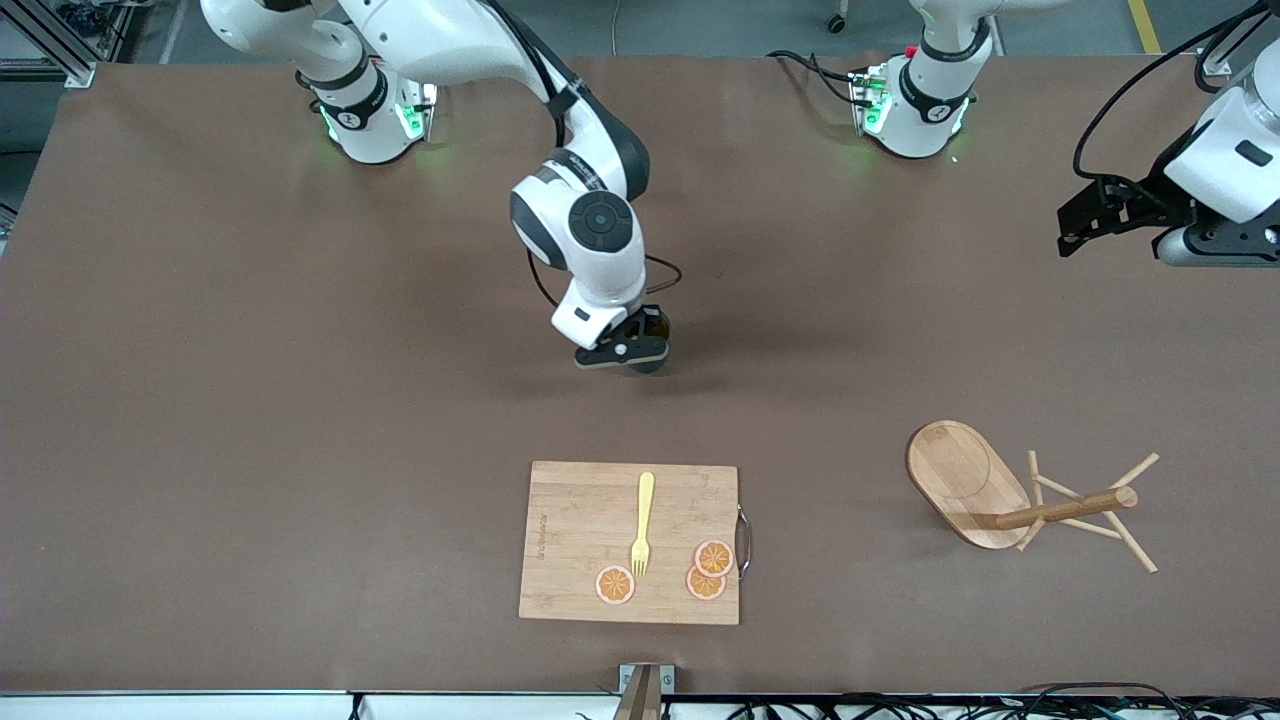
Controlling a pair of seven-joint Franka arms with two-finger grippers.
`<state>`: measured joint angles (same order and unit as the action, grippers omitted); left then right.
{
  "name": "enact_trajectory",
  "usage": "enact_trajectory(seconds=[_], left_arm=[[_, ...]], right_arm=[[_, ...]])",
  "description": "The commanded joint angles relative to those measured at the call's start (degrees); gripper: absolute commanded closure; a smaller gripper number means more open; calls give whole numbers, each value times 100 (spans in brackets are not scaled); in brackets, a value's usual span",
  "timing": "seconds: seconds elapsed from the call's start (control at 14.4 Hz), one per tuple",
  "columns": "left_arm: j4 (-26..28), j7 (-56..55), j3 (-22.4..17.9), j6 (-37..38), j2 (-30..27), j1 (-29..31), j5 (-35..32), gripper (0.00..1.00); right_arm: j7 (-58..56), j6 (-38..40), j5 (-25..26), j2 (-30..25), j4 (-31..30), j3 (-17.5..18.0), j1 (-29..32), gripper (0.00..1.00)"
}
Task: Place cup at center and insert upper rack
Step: 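Carry the teal mug with the right gripper to the table center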
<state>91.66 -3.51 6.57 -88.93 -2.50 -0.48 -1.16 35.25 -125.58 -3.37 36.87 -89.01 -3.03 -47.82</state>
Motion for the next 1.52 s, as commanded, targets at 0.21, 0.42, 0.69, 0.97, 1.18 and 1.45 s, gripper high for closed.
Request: enact_trajectory(seconds=[0.21, 0.42, 0.69, 0.97, 1.18, 1.45], left_arm=[[36, -36, 46, -54, -22, -5, -112, 0], [36, -44, 54, -45, -22, -13, -104, 0], [27, -44, 63, -54, -5, -66, -95, 0], [1, -53, 186, -45, 31, -84, -69, 0], [10, -44, 283, -45, 31, -57, -69, 0], [10, -53, 283, -54, 39, -66, -69, 0]], right_arm=[[8, 192, 21, 469, 577, -75, -219, 100], [17, 253, 38, 706, 849, -75, -341, 100], [43, 245, 39, 892, 1025, -75, -386, 99], [70, 306, 30, 892, 1026, -75, -395, 53], [79, 324, 30, 883, 1052, -75, -395, 0], [70, 630, 12, 848, 1314, -75, -360, 0]])
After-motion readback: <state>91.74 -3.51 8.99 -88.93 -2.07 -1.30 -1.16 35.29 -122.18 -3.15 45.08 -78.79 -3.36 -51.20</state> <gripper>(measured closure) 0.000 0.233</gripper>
